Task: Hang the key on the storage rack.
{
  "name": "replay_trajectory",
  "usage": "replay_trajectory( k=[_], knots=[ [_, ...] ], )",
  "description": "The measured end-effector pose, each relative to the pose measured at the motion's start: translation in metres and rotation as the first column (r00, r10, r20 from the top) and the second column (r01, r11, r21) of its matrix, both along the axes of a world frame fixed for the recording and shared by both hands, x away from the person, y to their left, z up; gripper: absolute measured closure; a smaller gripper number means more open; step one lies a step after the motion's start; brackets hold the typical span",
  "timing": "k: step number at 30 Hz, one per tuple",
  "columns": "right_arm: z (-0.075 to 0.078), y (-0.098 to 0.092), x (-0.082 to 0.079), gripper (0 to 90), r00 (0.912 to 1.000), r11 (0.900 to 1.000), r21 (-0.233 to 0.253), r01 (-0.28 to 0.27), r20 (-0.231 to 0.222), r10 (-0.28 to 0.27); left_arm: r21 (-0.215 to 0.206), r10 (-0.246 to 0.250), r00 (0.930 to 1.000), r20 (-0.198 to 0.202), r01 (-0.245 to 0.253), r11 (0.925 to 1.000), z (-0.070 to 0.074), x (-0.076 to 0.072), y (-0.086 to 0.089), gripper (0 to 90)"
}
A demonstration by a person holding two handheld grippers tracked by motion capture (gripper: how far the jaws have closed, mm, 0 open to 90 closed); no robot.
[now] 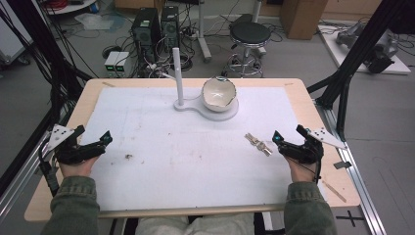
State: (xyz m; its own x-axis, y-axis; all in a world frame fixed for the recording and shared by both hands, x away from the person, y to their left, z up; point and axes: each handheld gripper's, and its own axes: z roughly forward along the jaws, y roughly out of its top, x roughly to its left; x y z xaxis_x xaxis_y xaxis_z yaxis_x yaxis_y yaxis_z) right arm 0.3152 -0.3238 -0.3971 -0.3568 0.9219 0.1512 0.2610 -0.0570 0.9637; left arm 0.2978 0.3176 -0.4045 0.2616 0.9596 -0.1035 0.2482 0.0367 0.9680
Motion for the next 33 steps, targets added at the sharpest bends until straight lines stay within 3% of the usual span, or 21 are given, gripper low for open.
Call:
replay_trajectory(
  k=[20, 31, 33],
  knots=[
    [-0.002, 0.004, 0.003, 2.1, 0.9992, 0.999, -0.029, -0.027, -0.03, 0.026, -0.006, -0.003, 0.9998, -0.021, 0.003, 1.0, -0.004, 0.002, 0.0, 1.7],
    [0.001, 0.012, 0.008, 2.1, 0.9975, 0.997, -0.065, -0.047, -0.057, 0.043, -0.004, -0.004, 0.9995, -0.031, 0.004, 1.0, -0.006, 0.003, 0.0, 1.7],
    [0.002, 0.015, 0.01, 2.1, 0.9966, 0.995, -0.09, -0.051, -0.069, 0.045, -0.005, -0.005, 0.9994, -0.033, 0.005, 1.0, -0.006, 0.003, -0.001, 1.7]
  ],
)
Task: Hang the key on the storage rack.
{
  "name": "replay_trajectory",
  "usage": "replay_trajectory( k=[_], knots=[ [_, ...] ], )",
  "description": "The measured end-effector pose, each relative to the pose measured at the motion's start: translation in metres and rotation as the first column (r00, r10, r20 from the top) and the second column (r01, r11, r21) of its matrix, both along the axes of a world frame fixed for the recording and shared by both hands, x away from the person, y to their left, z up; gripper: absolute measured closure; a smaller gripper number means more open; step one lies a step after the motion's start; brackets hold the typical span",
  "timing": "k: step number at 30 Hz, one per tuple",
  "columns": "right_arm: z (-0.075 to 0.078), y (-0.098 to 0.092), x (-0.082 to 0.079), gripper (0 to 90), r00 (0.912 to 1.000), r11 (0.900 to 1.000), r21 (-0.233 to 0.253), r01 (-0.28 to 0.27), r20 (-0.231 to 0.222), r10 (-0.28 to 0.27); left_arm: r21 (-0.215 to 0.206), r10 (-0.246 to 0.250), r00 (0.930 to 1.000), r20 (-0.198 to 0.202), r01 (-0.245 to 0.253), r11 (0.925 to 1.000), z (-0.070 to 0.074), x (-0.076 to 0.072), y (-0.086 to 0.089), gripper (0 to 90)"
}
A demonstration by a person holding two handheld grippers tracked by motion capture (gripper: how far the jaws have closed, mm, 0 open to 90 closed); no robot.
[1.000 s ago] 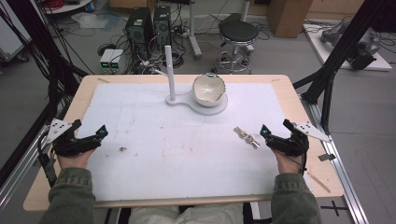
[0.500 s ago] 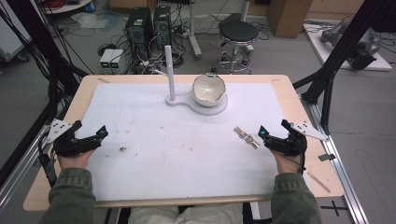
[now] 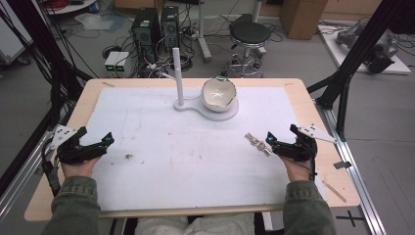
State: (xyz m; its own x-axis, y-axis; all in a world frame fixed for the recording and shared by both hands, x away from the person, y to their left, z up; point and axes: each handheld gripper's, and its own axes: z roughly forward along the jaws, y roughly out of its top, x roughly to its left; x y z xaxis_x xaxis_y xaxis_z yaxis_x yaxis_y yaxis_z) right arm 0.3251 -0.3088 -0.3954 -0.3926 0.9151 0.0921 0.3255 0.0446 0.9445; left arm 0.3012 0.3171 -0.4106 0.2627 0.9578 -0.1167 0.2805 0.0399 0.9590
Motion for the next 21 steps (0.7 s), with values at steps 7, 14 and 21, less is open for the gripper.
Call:
replay_trajectory(
  k=[7, 14, 21],
  knots=[
    [0.009, 0.012, 0.012, 2.1, 0.9996, 0.999, -0.05, -0.02, -0.023, 0.018, -0.002, 0.004, 1.0, -0.003, -0.004, 1.0, -0.001, 0.0, 0.002, 1.7],
    [0.016, 0.016, 0.02, 2.1, 0.9973, 0.997, -0.069, -0.036, -0.067, 0.031, 0.007, 0.02, 0.9998, 0.001, -0.02, 0.9998, 0.0, -0.001, 0.002, 1.7],
    [0.027, 0.019, 0.033, 2.1, 0.9907, 0.992, -0.097, -0.077, -0.12, 0.066, 0.008, 0.019, 0.9998, 0.0, -0.019, 0.9998, 0.0, -0.001, 0.002, 1.7]
  ],
)
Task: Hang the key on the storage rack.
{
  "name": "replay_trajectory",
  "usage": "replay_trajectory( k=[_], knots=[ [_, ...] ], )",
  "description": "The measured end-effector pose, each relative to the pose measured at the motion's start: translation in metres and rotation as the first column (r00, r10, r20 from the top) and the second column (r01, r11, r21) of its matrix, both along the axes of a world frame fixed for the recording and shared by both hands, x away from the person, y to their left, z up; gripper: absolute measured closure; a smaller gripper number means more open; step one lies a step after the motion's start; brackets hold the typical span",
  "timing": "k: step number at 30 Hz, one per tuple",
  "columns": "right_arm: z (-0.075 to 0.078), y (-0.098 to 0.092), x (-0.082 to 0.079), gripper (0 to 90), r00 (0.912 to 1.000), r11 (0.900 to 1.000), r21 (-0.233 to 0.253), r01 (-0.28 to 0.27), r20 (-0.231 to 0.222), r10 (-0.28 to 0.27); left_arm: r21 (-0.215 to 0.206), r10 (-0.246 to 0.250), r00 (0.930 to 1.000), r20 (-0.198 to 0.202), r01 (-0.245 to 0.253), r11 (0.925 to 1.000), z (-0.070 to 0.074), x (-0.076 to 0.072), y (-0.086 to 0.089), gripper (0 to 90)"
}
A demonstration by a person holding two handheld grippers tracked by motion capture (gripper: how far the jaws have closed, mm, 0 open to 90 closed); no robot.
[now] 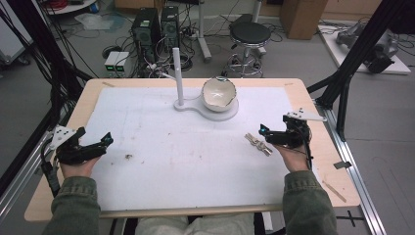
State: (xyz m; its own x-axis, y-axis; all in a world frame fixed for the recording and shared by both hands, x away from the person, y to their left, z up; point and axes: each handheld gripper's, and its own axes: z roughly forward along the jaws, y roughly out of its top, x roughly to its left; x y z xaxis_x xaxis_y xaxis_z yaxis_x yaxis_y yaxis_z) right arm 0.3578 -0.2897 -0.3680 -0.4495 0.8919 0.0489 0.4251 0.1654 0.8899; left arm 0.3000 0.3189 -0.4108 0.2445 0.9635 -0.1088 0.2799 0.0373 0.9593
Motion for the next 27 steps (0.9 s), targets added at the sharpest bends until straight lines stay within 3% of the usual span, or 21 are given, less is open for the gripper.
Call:
replay_trajectory(
  k=[6, 27],
  knots=[
    [0.005, 0.01, 0.013, 2.1, 0.9982, 0.997, -0.057, -0.048, -0.04, 0.045, 0.002, -0.002, 1.0, -0.004, 0.002, 1.0, 0.0, 0.0, 0.0, 1.7],
    [0.016, 0.028, 0.047, 2.1, 0.9863, 0.985, -0.133, -0.113, -0.134, 0.095, 0.003, 0.002, 1.0, -0.003, -0.002, 1.0, 0.0, 0.0, 0.001, 1.7]
  ],
)
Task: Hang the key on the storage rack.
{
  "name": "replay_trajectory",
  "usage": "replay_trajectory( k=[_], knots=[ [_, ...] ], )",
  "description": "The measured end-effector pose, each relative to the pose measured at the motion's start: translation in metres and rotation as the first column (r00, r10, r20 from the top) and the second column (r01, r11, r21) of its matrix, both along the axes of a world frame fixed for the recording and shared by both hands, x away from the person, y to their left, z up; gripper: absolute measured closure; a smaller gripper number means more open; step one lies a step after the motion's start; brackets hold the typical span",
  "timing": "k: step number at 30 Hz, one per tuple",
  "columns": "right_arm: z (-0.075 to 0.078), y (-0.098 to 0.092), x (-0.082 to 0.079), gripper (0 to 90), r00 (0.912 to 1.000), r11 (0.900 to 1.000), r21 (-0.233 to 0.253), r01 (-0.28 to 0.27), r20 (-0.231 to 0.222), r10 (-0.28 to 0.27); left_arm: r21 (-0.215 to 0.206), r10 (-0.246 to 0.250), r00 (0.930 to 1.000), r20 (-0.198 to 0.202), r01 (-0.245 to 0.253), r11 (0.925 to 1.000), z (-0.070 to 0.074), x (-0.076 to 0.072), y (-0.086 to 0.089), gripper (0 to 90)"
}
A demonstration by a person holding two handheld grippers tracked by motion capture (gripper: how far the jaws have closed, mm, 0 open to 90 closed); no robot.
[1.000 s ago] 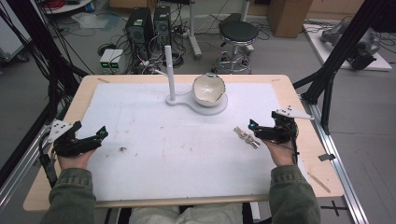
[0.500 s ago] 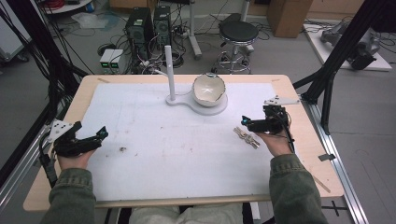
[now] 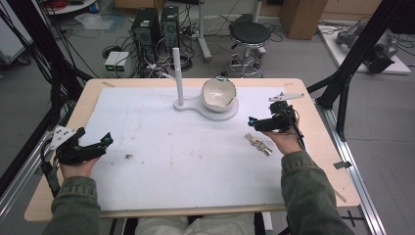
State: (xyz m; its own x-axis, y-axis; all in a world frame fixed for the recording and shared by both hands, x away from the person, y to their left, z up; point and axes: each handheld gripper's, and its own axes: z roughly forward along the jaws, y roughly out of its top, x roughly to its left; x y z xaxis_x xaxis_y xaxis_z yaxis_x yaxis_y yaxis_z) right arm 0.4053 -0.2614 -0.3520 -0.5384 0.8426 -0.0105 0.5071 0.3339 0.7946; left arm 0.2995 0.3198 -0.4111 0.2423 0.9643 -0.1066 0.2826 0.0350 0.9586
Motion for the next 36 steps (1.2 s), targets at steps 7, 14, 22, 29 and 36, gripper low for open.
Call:
replay_trajectory(
  k=[7, 14, 22, 29, 36],
  knots=[
    [-0.005, 0.004, 0.016, 2.1, 0.9963, 0.998, -0.048, -0.031, -0.081, 0.027, 0.002, 0.014, 0.9999, 0.007, -0.014, 0.9999, 0.0, -0.001, 0.0, 1.7],
    [-0.007, 0.012, 0.03, 2.1, 0.9828, 0.992, -0.101, -0.08, -0.174, 0.062, 0.003, 0.019, 0.9998, 0.009, -0.019, 0.9998, 0.0, -0.002, 0.0, 1.7],
    [-0.019, 0.019, 0.039, 2.3, 0.9655, 0.978, -0.166, -0.125, -0.247, 0.082, 0.004, 0.021, 0.9997, 0.011, -0.021, 0.9998, 0.0, -0.001, 0.001, 1.7],
    [-0.034, 0.025, 0.043, 2.7, 0.9393, 0.96, -0.223, -0.166, -0.332, 0.085, 0.008, 0.022, 0.9997, 0.009, -0.022, 0.9997, 0.0, -0.001, 0.001, 1.7],
    [-0.046, 0.03, 0.043, 2.9, 0.9043, 0.941, -0.265, -0.211, -0.418, 0.085, 0.006, 0.023, 0.9997, 0.01, -0.023, 0.9997, 0.0, -0.001, 0.001, 1.7]
  ],
)
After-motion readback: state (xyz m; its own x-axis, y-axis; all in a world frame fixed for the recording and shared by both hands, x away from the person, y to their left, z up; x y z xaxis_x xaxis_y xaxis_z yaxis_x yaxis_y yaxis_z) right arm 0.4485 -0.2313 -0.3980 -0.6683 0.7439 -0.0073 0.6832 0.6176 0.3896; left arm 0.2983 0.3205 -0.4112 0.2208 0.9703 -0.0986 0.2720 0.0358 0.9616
